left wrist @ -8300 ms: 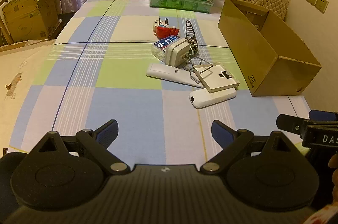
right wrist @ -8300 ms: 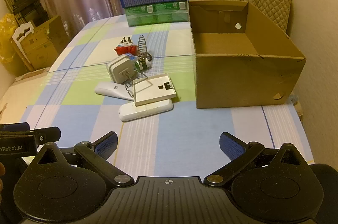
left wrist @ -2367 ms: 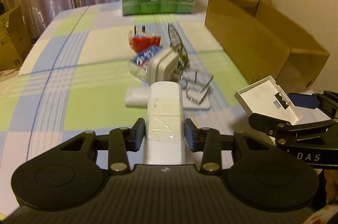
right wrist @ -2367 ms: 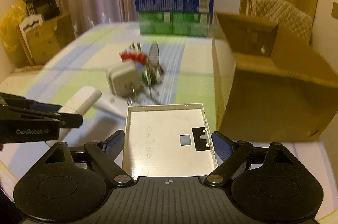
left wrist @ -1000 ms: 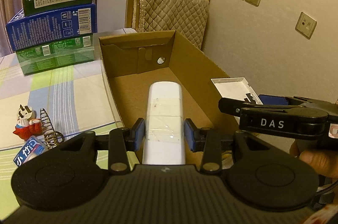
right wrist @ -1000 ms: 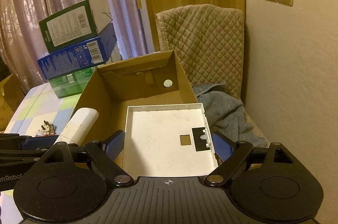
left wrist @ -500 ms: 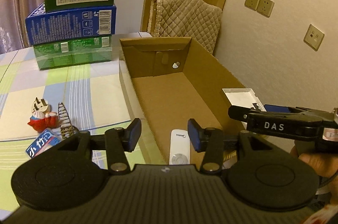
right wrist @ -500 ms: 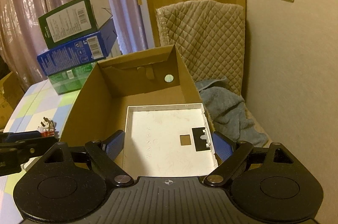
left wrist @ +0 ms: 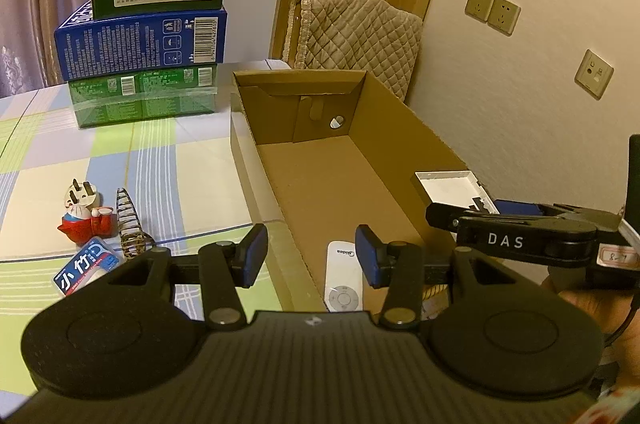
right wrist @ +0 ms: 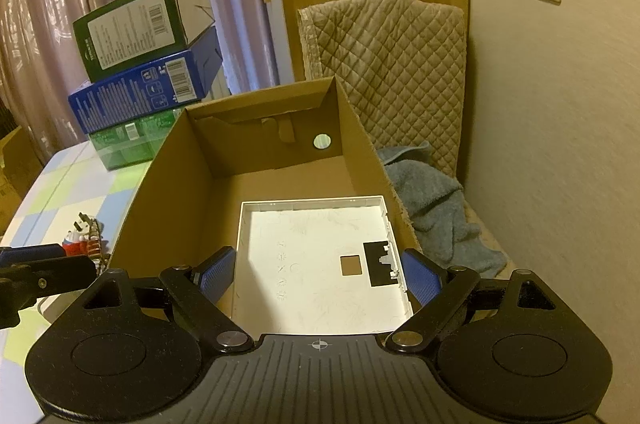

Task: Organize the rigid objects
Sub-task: 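Lower the white plate into the box and open the right tool, then withdraw both tools from the box back over the table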

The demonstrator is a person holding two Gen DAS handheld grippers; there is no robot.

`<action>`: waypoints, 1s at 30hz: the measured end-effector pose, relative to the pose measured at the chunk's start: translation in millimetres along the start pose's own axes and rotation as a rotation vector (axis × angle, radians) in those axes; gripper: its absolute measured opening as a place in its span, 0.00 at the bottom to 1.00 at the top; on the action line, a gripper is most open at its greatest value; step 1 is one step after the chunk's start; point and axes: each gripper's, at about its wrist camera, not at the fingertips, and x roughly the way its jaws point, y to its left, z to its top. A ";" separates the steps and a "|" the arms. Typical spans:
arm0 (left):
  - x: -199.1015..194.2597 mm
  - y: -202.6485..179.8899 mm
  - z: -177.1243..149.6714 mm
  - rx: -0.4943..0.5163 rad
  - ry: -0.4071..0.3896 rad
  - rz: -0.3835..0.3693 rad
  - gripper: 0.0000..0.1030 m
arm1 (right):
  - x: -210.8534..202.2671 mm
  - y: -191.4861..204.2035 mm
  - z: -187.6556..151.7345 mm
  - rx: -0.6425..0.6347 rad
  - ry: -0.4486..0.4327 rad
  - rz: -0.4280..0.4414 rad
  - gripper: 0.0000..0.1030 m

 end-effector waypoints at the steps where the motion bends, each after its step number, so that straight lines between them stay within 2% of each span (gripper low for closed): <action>1: -0.1 0.1 0.1 -0.001 -0.001 0.000 0.41 | 0.0 0.1 0.0 0.002 -0.002 -0.001 0.83; 17: -10.8 4.2 -5.7 -0.011 0.002 0.020 0.42 | -20.9 6.8 -5.9 0.024 -0.040 -0.006 0.83; 30: -53.4 26.4 -21.6 -0.019 -0.008 0.071 0.44 | -70.6 46.9 -14.2 0.017 -0.080 0.057 0.83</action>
